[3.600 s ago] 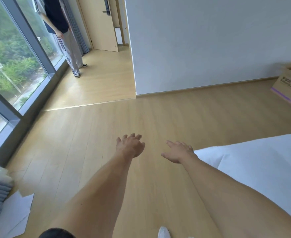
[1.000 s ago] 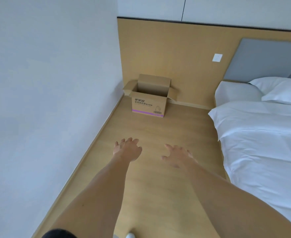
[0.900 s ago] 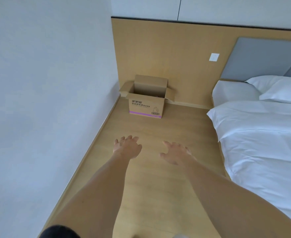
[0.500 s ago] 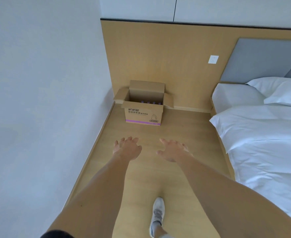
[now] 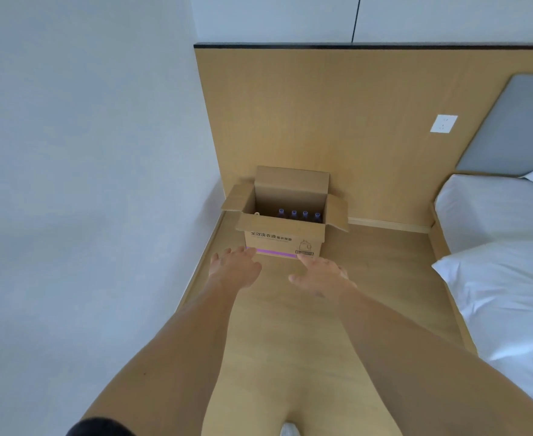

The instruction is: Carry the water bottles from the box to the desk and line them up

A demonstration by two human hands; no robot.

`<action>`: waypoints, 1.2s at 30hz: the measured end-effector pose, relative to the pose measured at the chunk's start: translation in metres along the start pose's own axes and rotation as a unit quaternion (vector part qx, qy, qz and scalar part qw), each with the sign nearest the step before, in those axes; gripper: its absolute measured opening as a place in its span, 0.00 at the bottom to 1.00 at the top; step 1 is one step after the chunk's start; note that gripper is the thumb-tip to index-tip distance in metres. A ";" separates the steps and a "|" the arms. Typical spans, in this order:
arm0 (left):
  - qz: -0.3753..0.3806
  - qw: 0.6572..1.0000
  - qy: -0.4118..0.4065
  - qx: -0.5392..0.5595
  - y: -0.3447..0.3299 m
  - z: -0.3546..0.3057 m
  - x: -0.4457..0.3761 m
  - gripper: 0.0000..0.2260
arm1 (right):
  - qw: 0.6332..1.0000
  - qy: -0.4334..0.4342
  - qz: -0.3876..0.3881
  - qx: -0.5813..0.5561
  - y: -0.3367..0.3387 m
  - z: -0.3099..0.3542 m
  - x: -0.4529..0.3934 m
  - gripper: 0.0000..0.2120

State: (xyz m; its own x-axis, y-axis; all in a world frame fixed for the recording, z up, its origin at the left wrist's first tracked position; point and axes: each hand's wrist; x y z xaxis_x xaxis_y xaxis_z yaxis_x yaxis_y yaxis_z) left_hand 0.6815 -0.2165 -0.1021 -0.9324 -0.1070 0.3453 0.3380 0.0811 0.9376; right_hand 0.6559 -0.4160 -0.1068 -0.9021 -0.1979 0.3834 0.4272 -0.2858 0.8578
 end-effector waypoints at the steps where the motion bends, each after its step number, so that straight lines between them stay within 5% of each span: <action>1: 0.002 1.000 -0.002 0.003 0.005 -0.004 -0.013 0.22 | 1.000 0.001 0.003 0.001 0.008 -0.002 -0.013 0.35; 20: 0.017 0.992 -0.125 -0.027 0.077 -0.114 -0.299 0.20 | 0.990 -0.133 -0.031 -0.035 0.121 -0.079 -0.233 0.30; 36: 0.077 0.985 -0.144 -0.051 0.114 -0.103 -0.503 0.22 | 0.985 -0.162 -0.016 -0.058 0.169 -0.075 -0.403 0.33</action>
State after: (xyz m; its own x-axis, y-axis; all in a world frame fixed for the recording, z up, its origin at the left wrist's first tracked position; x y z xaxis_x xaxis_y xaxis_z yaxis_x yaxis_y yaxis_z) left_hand 1.2018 -0.2559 -0.1646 -0.8617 0.1860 0.4720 0.4759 -0.0263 0.8791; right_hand 1.0965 -0.4551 -0.1419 -0.8796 0.1169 0.4611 0.3848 -0.3952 0.8341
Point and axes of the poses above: each hand's wrist, its own x-axis away from the middle knuckle, its own y-axis out of the back of the hand, z = x × y, and after that the axes turned 12 degrees about y, right-handed
